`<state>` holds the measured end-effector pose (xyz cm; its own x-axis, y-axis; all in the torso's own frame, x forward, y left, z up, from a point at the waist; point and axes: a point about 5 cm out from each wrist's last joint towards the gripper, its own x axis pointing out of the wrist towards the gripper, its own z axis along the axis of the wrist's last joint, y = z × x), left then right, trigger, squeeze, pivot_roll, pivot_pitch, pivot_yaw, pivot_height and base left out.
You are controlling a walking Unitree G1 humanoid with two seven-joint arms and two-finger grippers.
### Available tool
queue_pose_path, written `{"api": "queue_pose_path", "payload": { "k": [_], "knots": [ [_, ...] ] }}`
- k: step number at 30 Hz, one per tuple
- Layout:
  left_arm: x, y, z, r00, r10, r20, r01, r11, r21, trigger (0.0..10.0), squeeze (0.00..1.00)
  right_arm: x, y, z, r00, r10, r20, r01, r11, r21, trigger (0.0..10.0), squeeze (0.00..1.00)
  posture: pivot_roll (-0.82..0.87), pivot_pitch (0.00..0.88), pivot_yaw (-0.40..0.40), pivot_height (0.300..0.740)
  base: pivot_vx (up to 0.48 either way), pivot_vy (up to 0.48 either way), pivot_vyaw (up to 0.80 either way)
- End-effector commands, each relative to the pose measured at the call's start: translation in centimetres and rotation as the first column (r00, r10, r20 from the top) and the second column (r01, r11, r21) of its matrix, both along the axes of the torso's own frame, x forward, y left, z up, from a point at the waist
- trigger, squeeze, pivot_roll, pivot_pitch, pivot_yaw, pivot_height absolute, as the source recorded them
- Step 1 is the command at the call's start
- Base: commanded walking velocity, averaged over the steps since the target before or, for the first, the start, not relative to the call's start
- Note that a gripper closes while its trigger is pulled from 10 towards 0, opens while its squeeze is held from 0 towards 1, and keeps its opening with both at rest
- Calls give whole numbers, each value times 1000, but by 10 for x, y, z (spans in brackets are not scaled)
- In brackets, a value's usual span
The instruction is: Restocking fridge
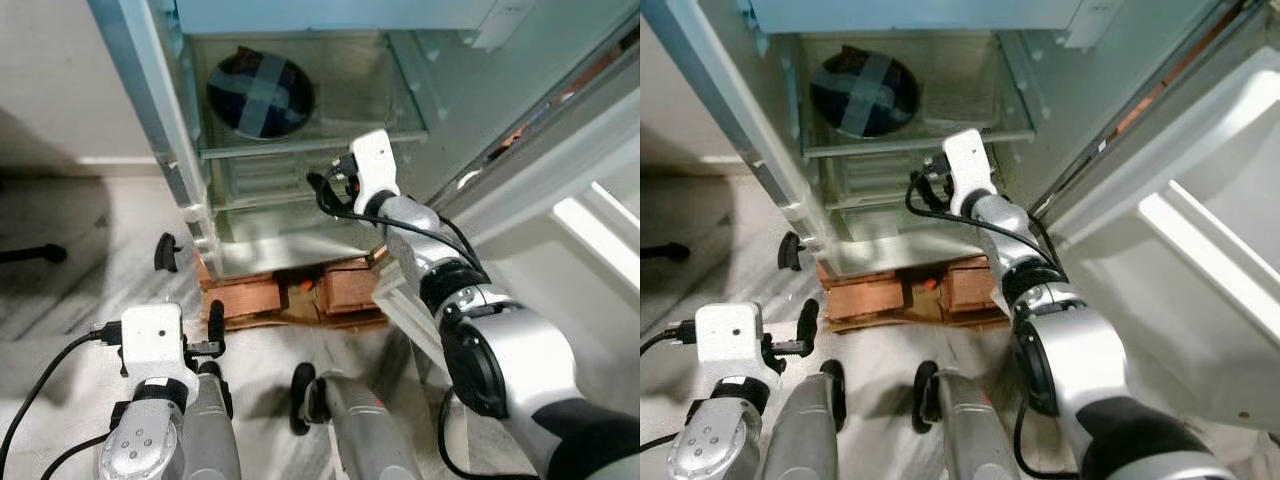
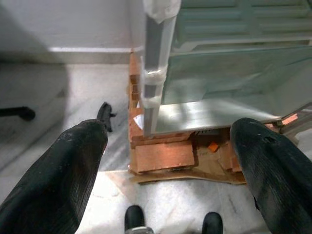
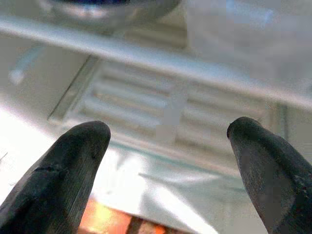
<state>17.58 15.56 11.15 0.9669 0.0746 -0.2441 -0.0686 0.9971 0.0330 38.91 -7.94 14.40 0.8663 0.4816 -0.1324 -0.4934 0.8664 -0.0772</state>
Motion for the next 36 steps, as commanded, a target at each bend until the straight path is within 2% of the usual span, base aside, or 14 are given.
{"api": "queue_pose_path", "payload": {
  "k": [1,4,8,10,12,20,21,23,27,28,30,32,33,36],
  "knots": [
    [-1,0,-9,999,-11,-44,11,1000,-5,10000,0,-4,-8,-9,1000,10,-20,-10,1000,27,10000,0,207,299,-142,740,0,0,0],
    [7,-1,-9,999,-29,-31,29,1000,-2,10000,0,-11,-8,-19,997,66,-35,-65,997,31,10000,0,191,271,-124,740,0,0,0],
    [27,-4,-9,998,-69,-2,69,998,13,10000,0,-26,-5,-35,978,204,-48,-201,978,55,10000,0,165,206,-78,740,0,0,0],
    [34,-6,-9,995,-95,6,94,995,26,10000,0,-33,-6,-38,967,251,-32,-247,964,95,10000,0,157,180,-59,740,0,0,0],
    [39,-5,-14,992,-126,4,126,991,48,10000,0,-40,-12,-40,966,259,25,-260,963,77,10000,0,146,155,-39,740,0,0,0],
    [50,-4,-28,980,-201,10,199,976,88,10000,0,-57,-31,-45,985,157,66,-166,972,164,10000,0,107,74,-10,740,0,0,0],
    [54,-8,-28,962,-270,27,265,956,130,10000,0,-65,-35,-49,991,118,67,-127,979,161,10000,0,93,49,-3,740,0,0,0],
    [57,-8,-28,957,-285,53,274,948,162,10000,0,-74,-38,-53,992,77,101,-88,990,112,10000,0,83,30,2,740,0,0,0],
    [59,-7,-32,963,-264,61,252,955,153,10000,0,-86,-48,-55,992,-54,110,35,985,171,10000,0,73,7,8,740,0,0,0],
    [61,-7,-34,963,-264,63,252,956,153,10000,0,-95,-53,-58,987,-101,125,78,981,179,10000,0,62,0,15,740,0,0,0],
    [61,-7,-36,961,-268,64,256,954,153,10000,0,-102,-54,-61,984,-119,136,94,981,172,10000,0,46,0,22,740,0,0,0],
    [63,-8,-40,959,-275,63,263,953,152,10000,0,-113,-62,-68,975,-197,102,182,973,144,10000,0,33,0,25,740,0,0,0],
    [65,-9,-43,957,-284,67,271,950,153,10000,0,-123,-66,-68,980,-184,75,169,970,177,10000,0,24,0,28,740,0,0,0],
    [68,-11,-43,952,-296,79,282,947,153,10000,0,-134,-75,-65,975,-198,99,181,971,158,10000,0,7,0,35,740,0,0,0]
  ]
}}
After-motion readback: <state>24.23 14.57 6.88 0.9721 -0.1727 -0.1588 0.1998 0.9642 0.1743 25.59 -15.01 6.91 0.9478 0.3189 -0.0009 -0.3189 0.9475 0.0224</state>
